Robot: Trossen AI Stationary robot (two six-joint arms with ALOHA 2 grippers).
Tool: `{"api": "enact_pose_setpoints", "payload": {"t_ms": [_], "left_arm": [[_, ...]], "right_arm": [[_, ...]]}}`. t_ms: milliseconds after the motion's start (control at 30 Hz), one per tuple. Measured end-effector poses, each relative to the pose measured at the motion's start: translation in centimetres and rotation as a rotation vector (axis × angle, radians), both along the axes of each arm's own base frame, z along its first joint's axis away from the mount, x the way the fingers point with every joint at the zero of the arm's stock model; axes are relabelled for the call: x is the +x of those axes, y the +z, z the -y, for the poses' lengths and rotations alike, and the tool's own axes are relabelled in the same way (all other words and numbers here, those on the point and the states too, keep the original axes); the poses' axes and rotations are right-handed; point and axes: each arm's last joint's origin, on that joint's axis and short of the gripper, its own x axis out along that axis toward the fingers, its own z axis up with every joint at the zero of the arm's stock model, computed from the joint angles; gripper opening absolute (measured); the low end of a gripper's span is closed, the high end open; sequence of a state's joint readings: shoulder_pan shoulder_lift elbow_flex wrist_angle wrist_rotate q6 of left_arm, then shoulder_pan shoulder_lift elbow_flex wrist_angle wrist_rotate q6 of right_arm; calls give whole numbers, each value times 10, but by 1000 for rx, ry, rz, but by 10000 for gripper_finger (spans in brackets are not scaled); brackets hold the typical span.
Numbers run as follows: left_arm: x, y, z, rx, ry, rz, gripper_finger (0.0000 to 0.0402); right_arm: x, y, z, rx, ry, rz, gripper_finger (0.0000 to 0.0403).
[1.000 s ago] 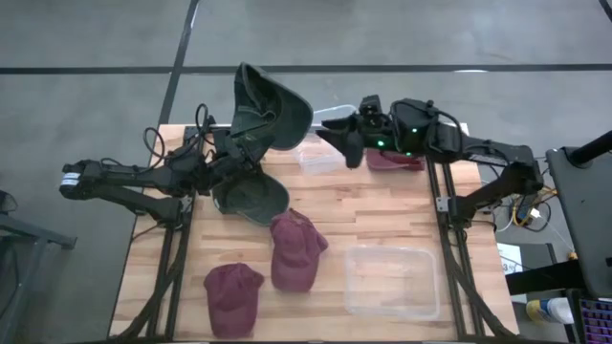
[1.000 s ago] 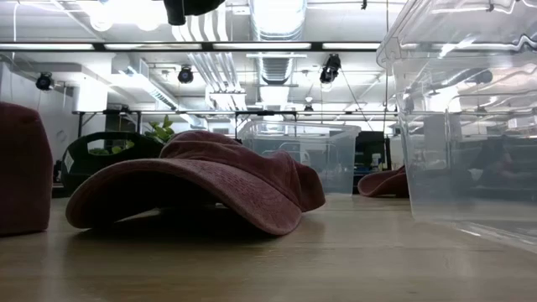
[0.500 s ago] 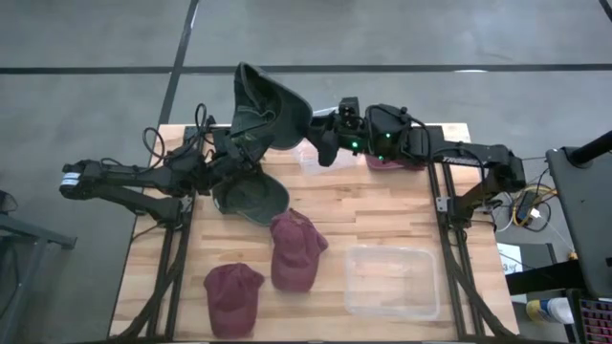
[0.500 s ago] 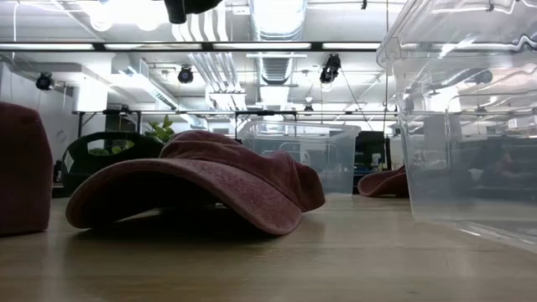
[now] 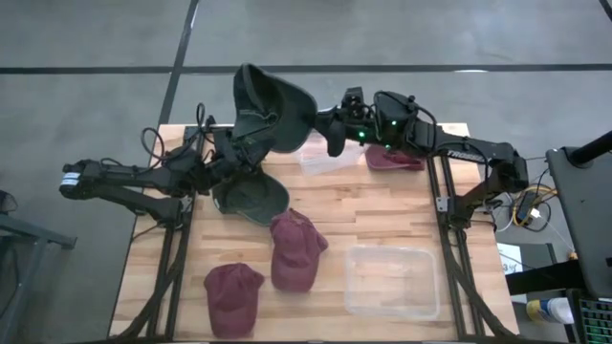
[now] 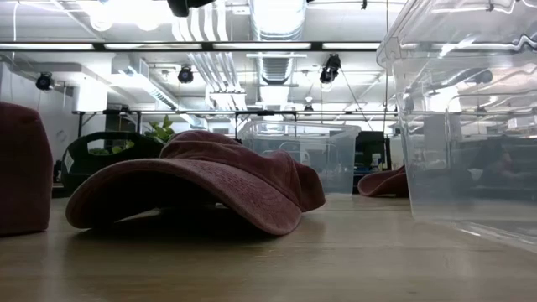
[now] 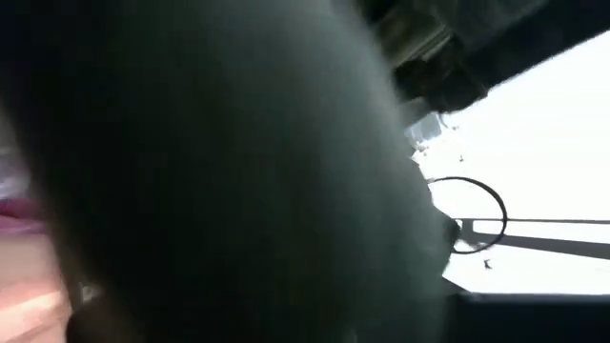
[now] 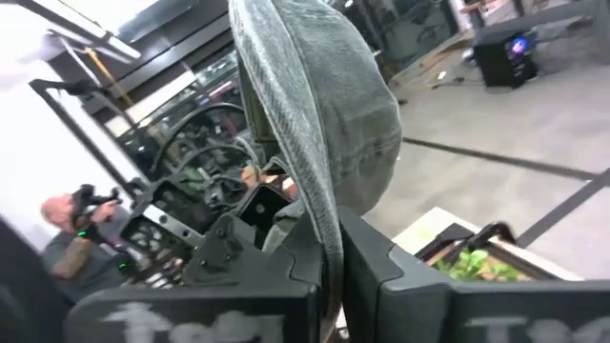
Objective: Pick & Place hat
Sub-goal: Put the black cap into the top transparent bin
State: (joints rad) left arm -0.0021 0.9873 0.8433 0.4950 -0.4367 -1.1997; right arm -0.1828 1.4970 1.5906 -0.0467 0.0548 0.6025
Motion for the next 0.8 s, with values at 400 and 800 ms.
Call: {"api": "enact_pose_setpoints", "payload": {"t_ms": [400,800], "left_arm": [[3,-10,5,111,-156,-144,64],[1,-9,11,159,-389,-139,71]], "right_arm": [[-57,19,37,95,-25,-141,9],[-97,-4,106,344,99,-375,9]]}}
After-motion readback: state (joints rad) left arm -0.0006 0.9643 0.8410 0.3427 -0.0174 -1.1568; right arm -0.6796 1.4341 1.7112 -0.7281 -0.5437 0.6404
